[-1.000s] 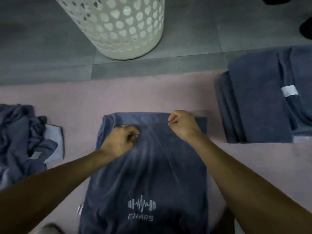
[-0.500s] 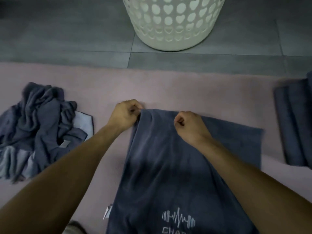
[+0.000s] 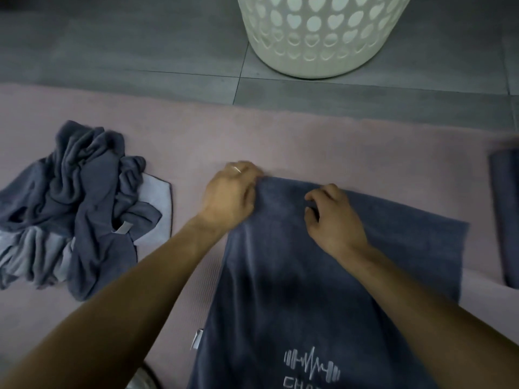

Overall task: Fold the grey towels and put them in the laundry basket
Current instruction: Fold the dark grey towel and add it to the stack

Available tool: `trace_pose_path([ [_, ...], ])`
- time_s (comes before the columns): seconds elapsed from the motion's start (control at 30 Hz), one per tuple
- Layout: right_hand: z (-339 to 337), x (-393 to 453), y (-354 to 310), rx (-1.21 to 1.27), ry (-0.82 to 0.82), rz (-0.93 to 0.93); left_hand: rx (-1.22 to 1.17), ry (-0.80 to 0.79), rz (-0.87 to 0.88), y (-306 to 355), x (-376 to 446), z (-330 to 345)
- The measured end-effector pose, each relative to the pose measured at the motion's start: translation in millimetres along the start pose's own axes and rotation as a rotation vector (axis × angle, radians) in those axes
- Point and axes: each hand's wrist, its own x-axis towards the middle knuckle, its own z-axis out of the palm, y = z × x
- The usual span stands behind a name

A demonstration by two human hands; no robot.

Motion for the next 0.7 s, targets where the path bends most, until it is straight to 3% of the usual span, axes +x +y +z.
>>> trace_pose_path([
  [0.07,4.5,-8.7,4.8,-0.099,0.011,-0.141,0.181,-0.097,0.155,-0.7,-17.2,16.6],
  [0.13,7.2,-17.6,12.1,-0.213,-0.039,-0.212,0.276,-0.256,0.020,-2.7,-30.5,24.3],
  [0.23,-3.1,-26.2,20.8,-0.379,-0.251,-0.148,0.317,-0.447,-0.271,4.3,-39.2,24.6],
  [0.43,-62.1,-29.3,-5.0,-0.552,-0.583,-0.057,0.543,-0.750,-0.305,39.2,-9.9,-18.6],
  [0.53,-90.1,-51.9,-17.5,-0.303,-0.547,0.081,0.544,-0.781,-0.207,70.0,-14.5,-47.6],
  [0.7,-114.1,-127.6,-21.9,0.078,-0.246,0.291,0.112,-0.681,-0.167,134.7,-65.7,-75.3],
])
